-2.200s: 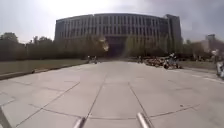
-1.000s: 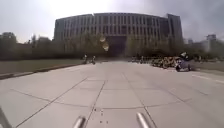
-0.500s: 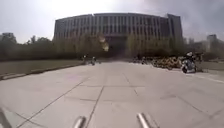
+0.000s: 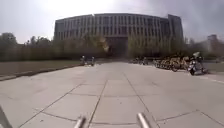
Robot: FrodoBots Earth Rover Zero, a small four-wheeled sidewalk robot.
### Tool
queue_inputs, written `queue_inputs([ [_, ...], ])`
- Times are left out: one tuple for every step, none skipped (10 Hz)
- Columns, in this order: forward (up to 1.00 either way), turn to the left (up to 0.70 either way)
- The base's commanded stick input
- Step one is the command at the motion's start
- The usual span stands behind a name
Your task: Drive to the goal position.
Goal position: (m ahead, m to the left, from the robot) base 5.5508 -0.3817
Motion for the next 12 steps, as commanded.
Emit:
queue_inputs([
  [1.00,0.00],
  [1.00,0.00],
  [1.00,0.00],
  [1.00,0.00],
  [1.00,0.00],
  [1.00,0.00],
  [1.00,0.00],
  [1.00,0.00],
  [1.00,0.00],
  [1.00,0.00],
  [1.00,0.00],
  [1.00,0.00],
])
